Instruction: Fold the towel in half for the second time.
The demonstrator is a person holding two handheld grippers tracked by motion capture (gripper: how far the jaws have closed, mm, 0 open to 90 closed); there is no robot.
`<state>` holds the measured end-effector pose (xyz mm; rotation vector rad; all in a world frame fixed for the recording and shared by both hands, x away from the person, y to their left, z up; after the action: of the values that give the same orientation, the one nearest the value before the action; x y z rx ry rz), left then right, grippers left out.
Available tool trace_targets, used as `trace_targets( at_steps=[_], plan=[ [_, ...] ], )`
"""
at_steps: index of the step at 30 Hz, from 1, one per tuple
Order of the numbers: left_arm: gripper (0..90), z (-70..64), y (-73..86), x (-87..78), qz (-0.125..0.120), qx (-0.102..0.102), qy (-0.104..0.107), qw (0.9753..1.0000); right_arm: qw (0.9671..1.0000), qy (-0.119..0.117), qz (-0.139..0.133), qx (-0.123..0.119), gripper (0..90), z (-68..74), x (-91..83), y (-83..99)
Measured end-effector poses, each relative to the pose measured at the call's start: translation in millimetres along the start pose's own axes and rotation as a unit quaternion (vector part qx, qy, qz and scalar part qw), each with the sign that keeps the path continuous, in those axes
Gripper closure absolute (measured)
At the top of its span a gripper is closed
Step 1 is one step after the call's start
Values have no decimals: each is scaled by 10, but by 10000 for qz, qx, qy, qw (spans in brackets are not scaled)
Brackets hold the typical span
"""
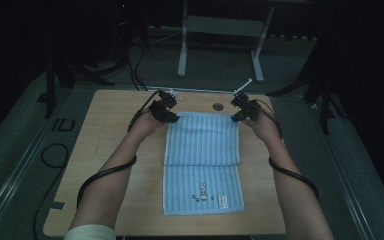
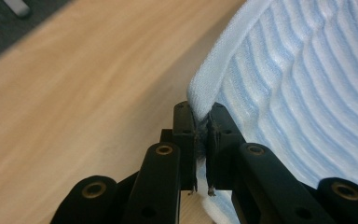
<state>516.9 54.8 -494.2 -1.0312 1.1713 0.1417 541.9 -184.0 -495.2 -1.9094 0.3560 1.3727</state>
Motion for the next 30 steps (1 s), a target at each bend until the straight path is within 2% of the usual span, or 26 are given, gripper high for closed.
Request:
trace_targets(
  at_steps=[4, 5, 6, 7, 10, 16, 18, 22, 23, 25, 26, 28, 30],
  plan=[
    [835, 0, -124, -271, -278, 41, -21, 9996, 9995, 169, -231, -126, 828, -44, -281, -135],
    [835, 0, -124, -271, -278, 41, -21, 9996, 9995, 169, -231, -126, 828, -44, -281, -135],
    [835, 0, -124, -271, -278, 41, -21, 9996, 9993, 202, -286, -138, 828, -50, -352, -163],
    [834, -23, -187, -442, -457, 82, -54, 9989, 9986, 240, -418, -198, 828, -50, -489, -213],
    [834, -75, -209, -593, -583, 200, -78, 9981, 9976, 244, -615, -222, 828, -16, -651, -248],
    [834, -218, -133, -844, -810, 315, 65, 9962, 9933, 389, -898, -619, 828, 144, -914, -164],
    [834, -269, -109, -940, -941, 361, 36, 9949, 9919, 432, -946, -735, 828, 184, -990, -123],
    [833, -393, -75, -1099, -1060, 509, 92, 9930, 9883, 500, -1169, -849, 828, 257, -1183, -112],
    [833, -457, -51, -1150, -1133, 552, 182, 9919, 9871, 519, -1235, -875, 828, 278, -1224, -109],
    [833, -530, 17, -1217, -1192, 698, 118, 9904, 9836, 472, -1472, -926, 827, 373, -1326, -66],
    [832, -575, 49, -1235, -1251, 690, 210, 9895, 9826, 477, -1522, -955, 827, 417, -1348, -21],
    [830, -669, 196, -1247, -1244, 835, 189, 9885, 9806, 430, -1608, -1039, 827, 530, -1357, 107],
    [829, -780, 410, -1199, -1153, 1011, 270, 9878, 9792, 348, -1662, -1113, 826, 646, -1326, 280]
  ],
)
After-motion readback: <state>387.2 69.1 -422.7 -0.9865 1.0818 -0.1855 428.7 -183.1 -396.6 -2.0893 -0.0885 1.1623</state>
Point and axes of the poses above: each handheld gripper's, and its own axes: x roughly forward along the jaws, y roughly out of its underside, z roughly to its left, the point moved 9 cm from there along x, roughly forward along the jaws, and after that the axes turned 2 degrees about -x, right-handed, at the moved point
